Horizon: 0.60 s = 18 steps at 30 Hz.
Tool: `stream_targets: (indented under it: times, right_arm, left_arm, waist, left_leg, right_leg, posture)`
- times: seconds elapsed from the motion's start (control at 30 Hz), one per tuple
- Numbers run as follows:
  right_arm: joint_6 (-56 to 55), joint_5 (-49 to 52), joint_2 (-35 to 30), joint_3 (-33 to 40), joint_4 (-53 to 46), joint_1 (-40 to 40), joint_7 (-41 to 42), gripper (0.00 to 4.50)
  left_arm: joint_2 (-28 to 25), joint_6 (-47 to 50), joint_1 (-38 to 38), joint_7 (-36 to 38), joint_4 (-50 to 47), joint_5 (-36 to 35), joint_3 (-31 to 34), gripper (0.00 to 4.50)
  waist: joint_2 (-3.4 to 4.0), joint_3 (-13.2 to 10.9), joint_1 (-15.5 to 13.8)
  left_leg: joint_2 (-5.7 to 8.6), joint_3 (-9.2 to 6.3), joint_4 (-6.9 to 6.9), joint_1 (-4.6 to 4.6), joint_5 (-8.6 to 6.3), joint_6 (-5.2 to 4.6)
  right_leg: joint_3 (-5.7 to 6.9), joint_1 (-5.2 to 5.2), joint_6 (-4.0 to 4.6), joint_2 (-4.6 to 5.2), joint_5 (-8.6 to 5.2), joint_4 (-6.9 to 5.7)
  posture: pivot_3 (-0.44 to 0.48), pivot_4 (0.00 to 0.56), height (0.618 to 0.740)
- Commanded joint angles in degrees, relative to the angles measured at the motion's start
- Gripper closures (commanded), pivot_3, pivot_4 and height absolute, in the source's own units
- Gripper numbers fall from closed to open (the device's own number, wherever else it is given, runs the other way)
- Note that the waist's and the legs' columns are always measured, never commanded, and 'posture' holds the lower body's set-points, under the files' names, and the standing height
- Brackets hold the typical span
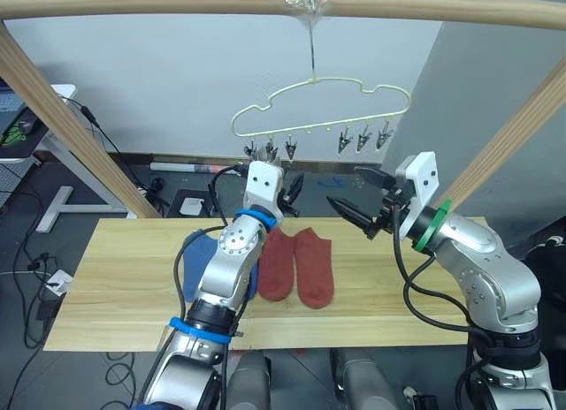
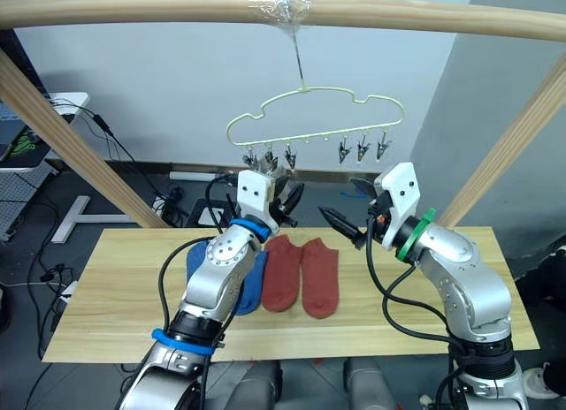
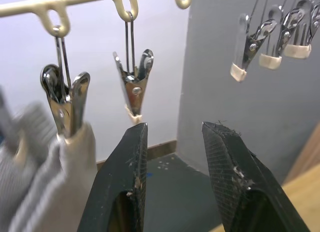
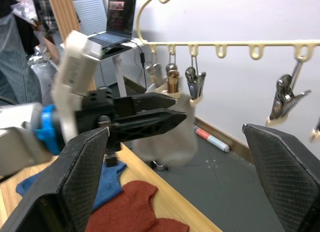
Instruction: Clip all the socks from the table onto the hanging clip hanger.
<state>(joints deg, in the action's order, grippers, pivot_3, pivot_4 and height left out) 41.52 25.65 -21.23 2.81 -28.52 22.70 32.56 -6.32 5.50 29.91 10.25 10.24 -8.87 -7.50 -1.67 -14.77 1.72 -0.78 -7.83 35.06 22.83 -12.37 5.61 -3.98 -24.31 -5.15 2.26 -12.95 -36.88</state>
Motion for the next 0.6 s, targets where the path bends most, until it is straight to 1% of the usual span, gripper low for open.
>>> stream_targets:
  times: [0.03, 0.13, 0.23, 0.4, 0.6]
  right_arm:
    - [0.66, 2.62, 0.14, 1.64, -2.97, 1.88, -1.69, 0.00]
    - [0.96, 3.27, -0.54, 1.60, -3.24, 2.21, -2.21, 0.00]
    - [1.32, 4.06, -0.98, 1.71, -3.60, 2.32, -2.82, 0.00]
    - [0.86, 4.11, -1.58, 1.30, -3.52, 2.33, -3.49, 0.00]
    - [0.46, 4.29, -1.76, 1.27, -3.23, 2.44, -3.92, 0.00]
  left_arm:
    - [2.38, -3.75, 2.68, -1.82, 4.55, 1.56, 1.60, 2.76]
    - [3.65, -5.89, 5.50, -2.64, 9.01, 2.57, 2.76, 2.76]
    - [3.83, -7.37, 6.86, -2.88, 11.13, 3.37, 3.54, 2.76]
    - [3.97, -7.47, 6.09, -2.07, 10.56, 3.80, 4.14, 2.76]
    - [4.19, -5.13, 4.06, -2.01, 8.14, 3.77, 4.48, 2.76]
  waist:
    - [0.00, 0.00, 0.18]
    - [0.00, 0.00, 0.17]
    - [0.00, 0.00, 0.25]
    - [0.00, 0.00, 0.33]
    - [0.00, 0.00, 0.58]
  left_leg:
    - [0.00, 0.01, 0.00, 0.00, 0.00, 0.00]
    - [0.00, -0.02, 0.00, 0.00, 0.00, 0.00]
    - [0.00, 0.00, 0.00, 0.01, 0.00, 0.00]
    - [0.00, -0.01, -0.01, 0.00, 0.00, 0.00]
    - [0.00, -0.01, -0.01, 0.00, 0.00, 0.00]
  right_leg:
    - [-0.01, 0.00, -0.01, 0.00, 0.00, 0.00]
    - [0.02, 0.00, -0.01, -0.01, 0.00, 0.00]
    - [0.01, 0.00, -0.01, -0.01, 0.01, 0.01]
    - [0.01, -0.01, -0.02, -0.01, 0.01, 0.01]
    - [0.01, -0.01, -0.02, -0.01, 0.01, 0.00]
  posture:
    - [-0.022, 0.219, 0.740]
    - [-0.031, 0.217, 0.740]
    - [-0.031, 0.217, 0.740]
    - [-0.044, 0.214, 0.740]
    - [-0.044, 0.213, 0.740]
